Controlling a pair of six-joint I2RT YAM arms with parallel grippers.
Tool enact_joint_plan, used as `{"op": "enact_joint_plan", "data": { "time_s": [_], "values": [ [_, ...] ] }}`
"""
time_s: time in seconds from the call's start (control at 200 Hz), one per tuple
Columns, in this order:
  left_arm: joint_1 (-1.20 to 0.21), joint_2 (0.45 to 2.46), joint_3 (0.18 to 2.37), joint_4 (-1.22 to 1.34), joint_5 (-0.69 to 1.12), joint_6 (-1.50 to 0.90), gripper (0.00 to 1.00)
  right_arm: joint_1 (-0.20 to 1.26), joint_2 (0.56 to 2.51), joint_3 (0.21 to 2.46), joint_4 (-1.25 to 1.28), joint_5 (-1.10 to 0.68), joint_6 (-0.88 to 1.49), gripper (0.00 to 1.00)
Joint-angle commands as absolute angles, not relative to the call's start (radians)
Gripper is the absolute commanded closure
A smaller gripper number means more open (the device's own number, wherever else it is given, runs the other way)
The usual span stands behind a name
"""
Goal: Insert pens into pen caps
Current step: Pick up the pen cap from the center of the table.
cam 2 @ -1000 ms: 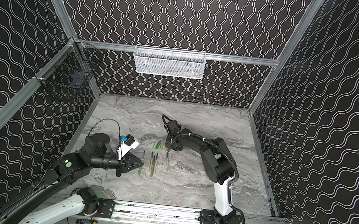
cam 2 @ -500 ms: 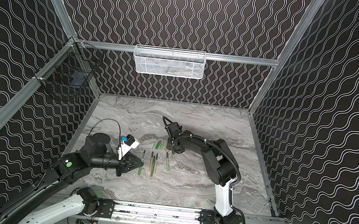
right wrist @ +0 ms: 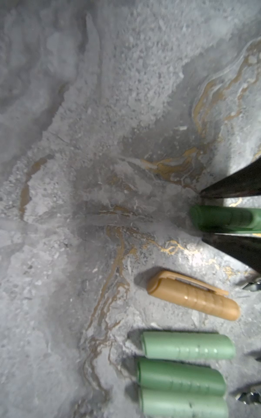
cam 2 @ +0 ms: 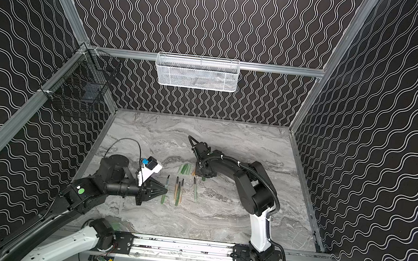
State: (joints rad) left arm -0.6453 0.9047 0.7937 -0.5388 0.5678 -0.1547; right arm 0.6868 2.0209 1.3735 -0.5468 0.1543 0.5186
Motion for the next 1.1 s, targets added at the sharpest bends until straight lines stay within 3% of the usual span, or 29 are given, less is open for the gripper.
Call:
{"op": "enact_joint_plan", "data": {
  "time_s": [0.0,0.395,0.906,1.096],
  "values": [
    [-0.643,0.902,0.796,-0.512,0.559,-0.147,1.0,0.689,2.038,1.386,-0.621,0.125,0.51,0.72],
    [-0.643,0.908,0.793,-0.5,0.561,-0.158,1.0,0.69,2.05,1.413,-0.641,0.091,0.472,0.86],
    [-0.643,0.989,0.78,-0.392,0.582,-0.251,1.0,0.683,1.904,1.321,-0.551,0.052,0.434,0.89],
    [-0.648,1.056,0.746,-0.248,0.61,-0.327,1.0,0.653,1.71,1.166,-0.36,-0.04,0.397,0.9]
  ]
}}
